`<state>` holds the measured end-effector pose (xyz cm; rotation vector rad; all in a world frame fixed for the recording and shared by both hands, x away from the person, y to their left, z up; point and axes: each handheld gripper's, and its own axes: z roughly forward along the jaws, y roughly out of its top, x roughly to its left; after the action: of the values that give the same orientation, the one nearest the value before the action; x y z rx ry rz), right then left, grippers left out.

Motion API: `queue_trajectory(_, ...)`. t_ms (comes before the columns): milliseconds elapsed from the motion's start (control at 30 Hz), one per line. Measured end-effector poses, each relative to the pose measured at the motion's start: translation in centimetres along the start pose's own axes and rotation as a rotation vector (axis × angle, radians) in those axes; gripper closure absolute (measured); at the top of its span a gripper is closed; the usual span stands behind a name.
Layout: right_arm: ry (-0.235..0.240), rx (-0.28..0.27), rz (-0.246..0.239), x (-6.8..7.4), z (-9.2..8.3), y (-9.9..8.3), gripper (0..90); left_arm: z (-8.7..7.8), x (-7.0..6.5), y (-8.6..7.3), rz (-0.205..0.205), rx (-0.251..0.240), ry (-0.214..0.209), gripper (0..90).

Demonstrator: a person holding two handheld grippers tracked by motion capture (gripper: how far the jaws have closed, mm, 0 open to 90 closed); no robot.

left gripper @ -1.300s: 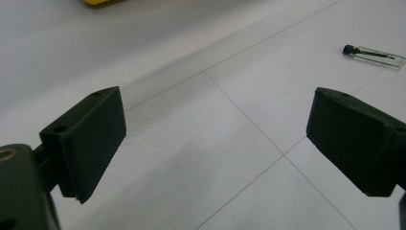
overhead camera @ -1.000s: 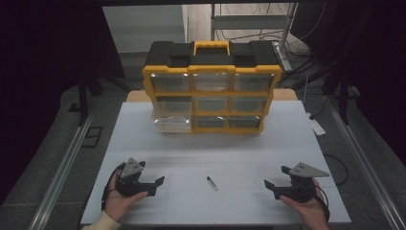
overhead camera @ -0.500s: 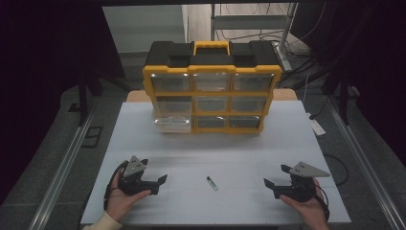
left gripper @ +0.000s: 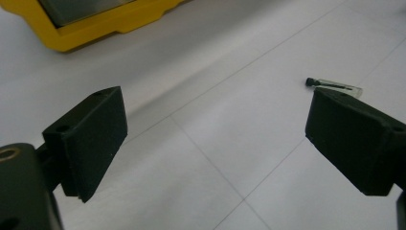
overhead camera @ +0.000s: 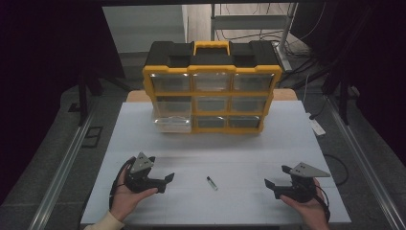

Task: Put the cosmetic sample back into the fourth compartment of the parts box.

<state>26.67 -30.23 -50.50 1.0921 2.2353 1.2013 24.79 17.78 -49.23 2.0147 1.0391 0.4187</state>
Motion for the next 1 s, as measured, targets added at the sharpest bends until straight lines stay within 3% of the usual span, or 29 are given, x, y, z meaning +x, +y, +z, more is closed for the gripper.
queue_trajectory(233,-0.007,0.004,0.006,-0.2,0.0,-0.1,13.5,0.7,-0.6,1.4,0.024,0.024,-0.029,8.7)
queue_trajectory(500,-0.011,0.010,0.006,-0.2,0.1,-0.2,13.5,1.3,-1.7,2.6,0.063,0.035,-0.033,8.4)
queue_trajectory(1000,-0.011,0.020,0.006,-0.3,0.2,-0.3,13.5,2.2,-2.6,4.1,0.059,0.048,-0.069,8.3)
